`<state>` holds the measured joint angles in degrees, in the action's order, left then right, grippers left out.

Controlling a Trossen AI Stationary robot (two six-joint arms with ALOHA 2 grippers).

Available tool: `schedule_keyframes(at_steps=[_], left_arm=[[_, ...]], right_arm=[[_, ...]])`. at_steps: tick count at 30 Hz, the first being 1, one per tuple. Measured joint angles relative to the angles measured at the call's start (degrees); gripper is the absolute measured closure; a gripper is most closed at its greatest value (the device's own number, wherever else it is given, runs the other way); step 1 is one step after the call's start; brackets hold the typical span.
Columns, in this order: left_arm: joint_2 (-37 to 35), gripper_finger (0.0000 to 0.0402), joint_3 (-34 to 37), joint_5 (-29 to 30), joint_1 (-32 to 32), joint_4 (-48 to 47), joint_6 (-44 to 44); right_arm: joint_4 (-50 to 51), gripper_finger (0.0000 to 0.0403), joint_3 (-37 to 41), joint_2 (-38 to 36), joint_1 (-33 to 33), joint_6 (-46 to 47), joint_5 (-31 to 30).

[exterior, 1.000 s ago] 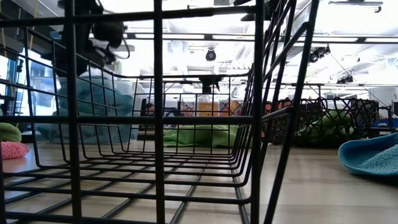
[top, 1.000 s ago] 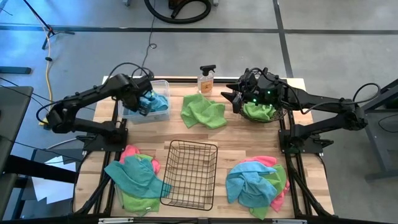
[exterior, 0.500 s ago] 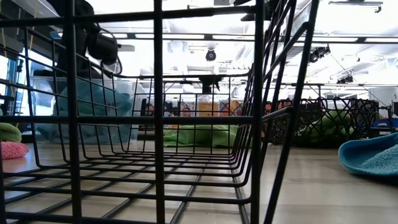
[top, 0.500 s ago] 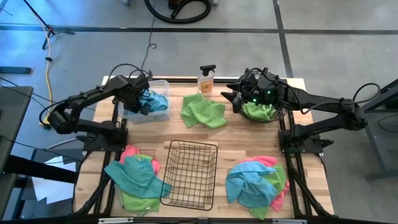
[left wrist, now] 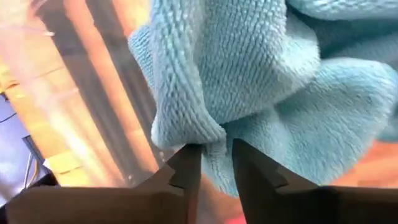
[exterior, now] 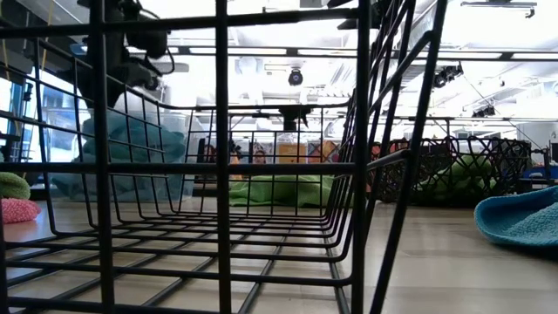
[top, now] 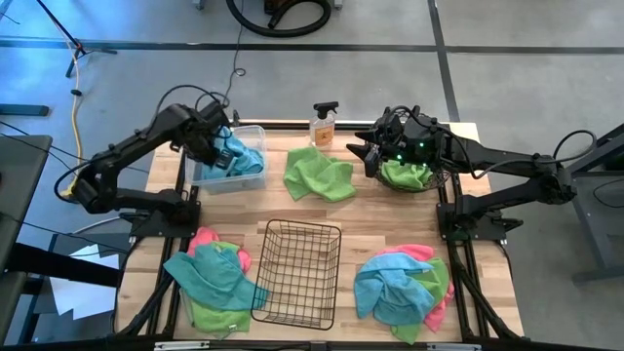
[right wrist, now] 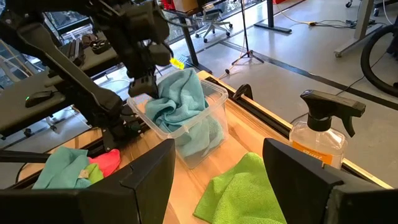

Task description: Sort microfiber towel by color & place in baskets

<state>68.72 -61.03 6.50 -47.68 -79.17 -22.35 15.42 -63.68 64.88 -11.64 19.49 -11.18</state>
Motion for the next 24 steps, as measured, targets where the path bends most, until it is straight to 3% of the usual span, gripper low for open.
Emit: schedule_keyframes(at_steps=[8, 12, 18, 24], left_arm=[[-0.2, 0.0272, -9.1, -0.3, 0.0, -11.1, 3.9], [-1.3, 0.0256, -14.3, -6.0, 0.0, -10.0, 4.1], [-7.0, 0.0252, -20.2, -20.3, 3.0, 2.1, -0.4], [-15.4, 0.0252, -19.4, -21.5, 16.4, 17.2, -2.9]], right_arm=[[0.0, 0.0162, 0.0, 0.0, 0.0, 0.0, 0.0], [0.0, 0.0162, 0.0, 0.0, 0.0, 0.0, 0.0], [0.0, 0.0162, 0.0, 0.0, 0.0, 0.0, 0.0], [0.0, 0.0162, 0.0, 0.0, 0.0, 0.0, 0.0]])
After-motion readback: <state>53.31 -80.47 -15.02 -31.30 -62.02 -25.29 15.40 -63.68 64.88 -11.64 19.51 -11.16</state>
